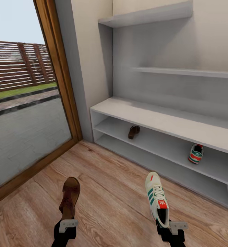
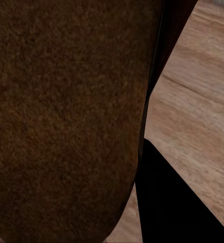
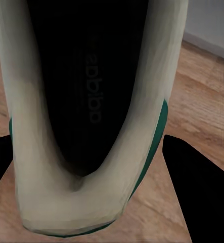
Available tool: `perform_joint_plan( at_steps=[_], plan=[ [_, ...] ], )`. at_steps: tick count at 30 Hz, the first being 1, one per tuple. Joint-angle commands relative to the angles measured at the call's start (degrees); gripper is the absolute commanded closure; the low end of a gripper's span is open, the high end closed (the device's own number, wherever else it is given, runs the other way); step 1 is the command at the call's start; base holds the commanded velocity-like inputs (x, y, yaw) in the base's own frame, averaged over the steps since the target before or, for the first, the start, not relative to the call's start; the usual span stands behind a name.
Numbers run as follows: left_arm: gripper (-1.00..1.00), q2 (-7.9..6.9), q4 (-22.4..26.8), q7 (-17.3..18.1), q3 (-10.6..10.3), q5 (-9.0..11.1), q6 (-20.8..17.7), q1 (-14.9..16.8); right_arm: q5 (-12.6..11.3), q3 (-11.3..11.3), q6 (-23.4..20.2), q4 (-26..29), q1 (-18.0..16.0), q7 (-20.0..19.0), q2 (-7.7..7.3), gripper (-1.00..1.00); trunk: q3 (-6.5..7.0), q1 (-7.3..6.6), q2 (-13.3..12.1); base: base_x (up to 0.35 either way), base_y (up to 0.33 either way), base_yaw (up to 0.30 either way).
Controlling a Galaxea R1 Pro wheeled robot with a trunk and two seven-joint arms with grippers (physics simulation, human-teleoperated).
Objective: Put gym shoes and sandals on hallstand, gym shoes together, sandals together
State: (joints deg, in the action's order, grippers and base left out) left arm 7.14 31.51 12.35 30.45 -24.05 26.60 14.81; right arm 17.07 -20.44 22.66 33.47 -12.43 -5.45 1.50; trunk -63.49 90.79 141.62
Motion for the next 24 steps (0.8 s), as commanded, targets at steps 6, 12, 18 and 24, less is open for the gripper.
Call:
perform_joint_plan(
  at_steps=[6,12,18,24],
  plan=[
    [1.00,0.07,0.1,0.4,0.5,-0.5,0.2,0.0,0.2,-0.5,0.2,0.0,-0.1,-0.5,0.08,1.00,-0.05,0.01,0.0,0.045,0.029,-0.264],
    [1.00,0.07,0.1,0.4,0.5,-0.5,0.2,0.0,0.2,-0.5,0.2,0.0,-0.1,-0.5,0.08,1.00,-0.05,0.01,0.0,0.002,0.001,-0.264],
    [1.00,0.07,0.0,0.4,0.5,-0.5,0.2,0.0,0.2,-0.5,0.2,0.0,-0.1,-0.5,0.08,1.00,-0.05,0.01,0.0,0.032,0.047,-0.264],
    [1.00,0.07,0.0,0.4,0.5,-0.5,0.2,0.0,0.2,-0.5,0.2,0.0,-0.1,-0.5,0.08,1.00,-0.05,0.01,0.0,0.137,0.247,-0.264]
  ],
)
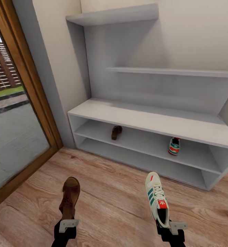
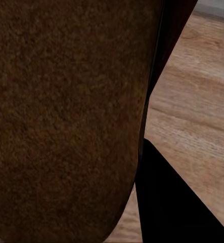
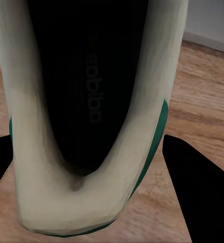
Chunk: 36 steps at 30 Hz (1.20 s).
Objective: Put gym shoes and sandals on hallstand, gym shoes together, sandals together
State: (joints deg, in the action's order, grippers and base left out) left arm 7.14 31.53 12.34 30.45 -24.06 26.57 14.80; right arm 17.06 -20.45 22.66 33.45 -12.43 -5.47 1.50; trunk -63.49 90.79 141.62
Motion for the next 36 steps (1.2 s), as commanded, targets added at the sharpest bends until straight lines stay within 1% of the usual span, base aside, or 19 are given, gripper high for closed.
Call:
perform_joint_plan(
  at_steps=[1,8,16,22,36],
  plan=[
    [1.00,0.07,0.0,0.4,0.5,-0.5,0.2,0.1,0.2,-0.5,0.2,0.0,0.0,-0.5,0.08,1.00,-0.05,0.00,0.0,0.145,0.277,-0.264],
    [1.00,0.07,0.0,0.4,0.5,-0.5,0.2,0.1,0.2,-0.5,0.2,0.0,0.0,-0.5,0.08,1.00,-0.05,0.00,0.0,0.122,0.292,-0.264],
    [1.00,0.07,0.1,0.4,0.5,-0.5,0.2,0.1,0.2,-0.5,0.2,0.0,0.0,-0.5,0.08,1.00,-0.05,0.00,0.0,0.007,0.283,-0.264],
    [1.00,0.07,0.1,0.3,0.6,-0.4,0.3,0.1,0.2,-0.5,0.2,0.0,0.0,-0.5,0.08,1.00,-0.05,0.00,0.0,0.000,0.069,-0.264],
    [1.00,0.07,0.1,0.3,0.7,-0.4,0.3,0.0,0.2,-0.5,0.2,0.0,0.0,-0.5,0.08,1.00,-0.05,0.00,0.0,0.000,0.004,-0.264]
  ],
)
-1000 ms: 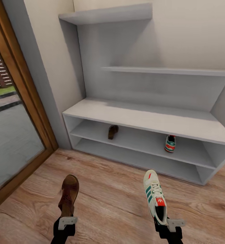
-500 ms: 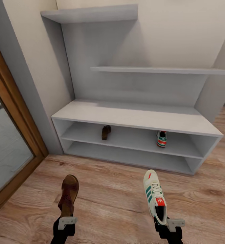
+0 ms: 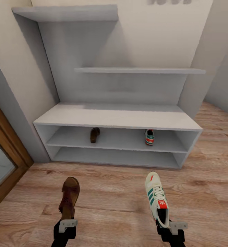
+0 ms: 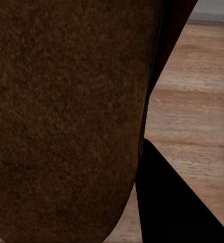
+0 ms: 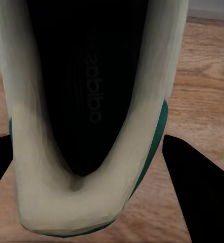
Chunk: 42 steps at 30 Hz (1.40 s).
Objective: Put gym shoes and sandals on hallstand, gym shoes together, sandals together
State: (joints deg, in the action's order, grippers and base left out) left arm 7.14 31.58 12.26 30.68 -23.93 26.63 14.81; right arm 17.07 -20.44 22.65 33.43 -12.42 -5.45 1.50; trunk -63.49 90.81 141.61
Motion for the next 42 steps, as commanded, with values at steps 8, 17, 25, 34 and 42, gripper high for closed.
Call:
perform_joint_plan(
  at_steps=[8,17,25,34,42],
  plan=[
    [1.00,0.03,0.0,0.3,0.6,-0.5,0.2,0.0,0.2,-0.5,0.2,0.0,-0.1,-0.5,0.08,1.00,-0.05,-0.01,0.0,0.000,0.156,-0.264],
    [1.00,0.07,0.0,0.3,0.5,-0.5,0.2,0.0,0.2,-0.5,0.1,0.0,-0.1,-0.5,0.18,1.00,-0.05,-0.01,0.0,0.000,0.096,-0.214],
    [1.00,0.07,0.0,0.3,0.5,-0.5,0.2,0.0,0.2,-0.6,0.1,0.0,-0.1,-0.6,0.00,1.00,-0.05,-0.01,0.0,0.000,0.002,-0.010],
    [1.00,0.23,-0.3,-0.1,0.4,-0.6,-0.3,0.0,0.2,-0.6,0.1,0.1,-0.1,-0.5,0.06,1.00,-0.05,-0.01,0.0,0.000,0.000,0.000],
    [1.00,-0.08,1.8,-3.2,-0.2,-1.0,-10.7,3.8,0.2,-0.9,0.1,0.1,-0.1,-0.3,-2.07,1.00,-0.05,-0.01,0.0,0.000,0.000,0.000]
  ],
)
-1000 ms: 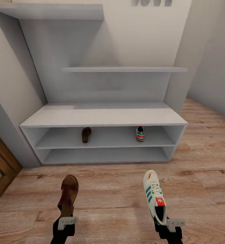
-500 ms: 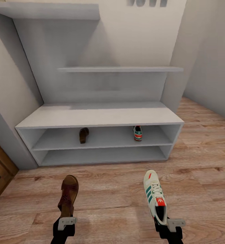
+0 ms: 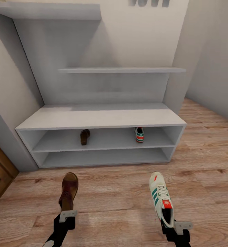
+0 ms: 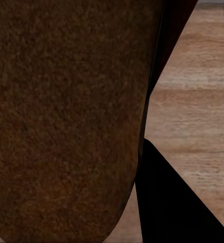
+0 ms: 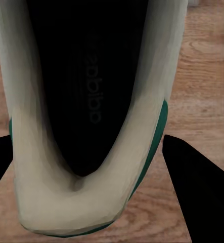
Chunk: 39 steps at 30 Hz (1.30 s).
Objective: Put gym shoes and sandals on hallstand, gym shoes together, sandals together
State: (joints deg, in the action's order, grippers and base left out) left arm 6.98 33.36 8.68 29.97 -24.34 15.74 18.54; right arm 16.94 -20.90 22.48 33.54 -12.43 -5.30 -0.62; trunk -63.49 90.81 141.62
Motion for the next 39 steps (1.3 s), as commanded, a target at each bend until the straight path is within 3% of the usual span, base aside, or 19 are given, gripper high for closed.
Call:
perform_joint_plan(
  at_steps=[1,3,5,7,8,10,11,14,20,25,26,28,30,34,39],
  plan=[
    [1.00,0.04,0.6,0.5,0.5,-0.6,-2.9,1.4,0.3,-0.9,0.2,0.0,0.0,-0.5,-0.67,1.00,-0.05,-0.01,0.0,0.000,0.000,0.000],
    [1.00,-0.03,1.2,0.7,0.4,-0.5,-7.6,3.5,0.3,-2.3,0.2,0.0,0.0,-0.4,-2.24,1.00,-0.05,-0.01,0.0,0.000,0.000,0.000],
    [1.00,-0.08,1.6,0.8,0.3,-0.5,-11.7,5.9,0.2,-5.2,0.1,0.1,0.0,-0.3,-4.08,1.00,-0.05,-0.01,0.0,0.000,0.000,0.000],
    [1.00,-0.06,1.7,0.9,0.0,-0.5,-15.4,8.6,-0.2,-9.5,-0.1,0.3,0.0,-0.3,-5.94,1.00,-0.05,-0.01,0.0,0.000,0.000,0.000],
    [1.00,-0.05,1.8,0.9,-0.5,-0.6,-17.8,10.2,-0.6,-12.7,-0.2,0.4,0.0,-0.3,-7.00,1.00,-0.05,-0.01,0.0,0.000,0.000,0.000],
    [1.00,-0.05,1.8,1.0,-1.2,-0.5,-20.2,11.8,-0.9,-15.8,-0.3,0.5,0.0,-0.3,-7.90,1.00,-0.05,-0.01,0.0,0.000,0.000,0.000],
    [1.00,-0.04,1.8,1.0,-2.1,-0.5,-22.6,13.3,-1.1,-18.5,-0.4,0.5,0.0,-0.3,-8.70,1.00,-0.05,-0.01,0.0,0.000,0.000,0.000],
    [1.00,-0.01,1.7,1.0,-4.7,-0.4,-28.2,17.1,-1.3,-22.6,-1.6,0.7,0.0,-0.4,-10.98,1.00,-0.05,-0.01,0.0,0.000,0.000,0.000],
    [1.00,0.24,1.1,0.9,-7.4,-0.4,-36.8,23.3,-2.9,-24.4,-7.3,1.1,0.0,-0.5,-14.42,1.00,-0.05,-0.01,0.0,0.000,0.000,0.000],
    [1.00,0.47,1.1,0.9,-8.2,-0.3,-41.4,26.6,-7.9,-24.8,-11.4,2.9,0.0,-0.5,-16.31,1.00,-0.05,-0.01,0.0,0.000,0.000,0.000],
    [1.00,0.49,1.1,0.8,-8.4,-0.3,-42.2,27.9,-10.4,-26.0,-12.9,3.6,0.0,-0.4,-17.49,1.00,-0.05,-0.01,0.0,0.000,0.000,0.000],
    [1.00,0.45,1.0,0.8,-8.4,-0.2,-42.7,28.8,-11.3,-27.5,-14.1,3.8,0.0,-0.3,-18.16,1.00,-0.05,-0.01,0.0,0.000,0.000,0.000],
    [1.00,0.45,1.0,0.8,-8.4,-0.2,-44.0,30.1,-12.1,-32.3,-16.2,4.9,0.0,-0.6,-19.42,1.00,-0.05,-0.01,0.0,0.000,0.000,0.000],
    [1.00,0.51,1.7,0.7,-8.3,-0.3,-44.6,30.0,-12.2,-33.6,-16.8,9.2,0.0,-0.7,-19.18,1.00,-0.05,-0.01,0.0,0.000,0.000,0.000],
    [1.00,0.44,1.9,0.7,-8.6,-0.3,-44.8,29.6,-12.1,-33.8,-16.9,10.3,0.0,-0.7,-18.70,1.00,-0.05,-0.01,0.0,0.001,0.000,0.000]
  ],
)
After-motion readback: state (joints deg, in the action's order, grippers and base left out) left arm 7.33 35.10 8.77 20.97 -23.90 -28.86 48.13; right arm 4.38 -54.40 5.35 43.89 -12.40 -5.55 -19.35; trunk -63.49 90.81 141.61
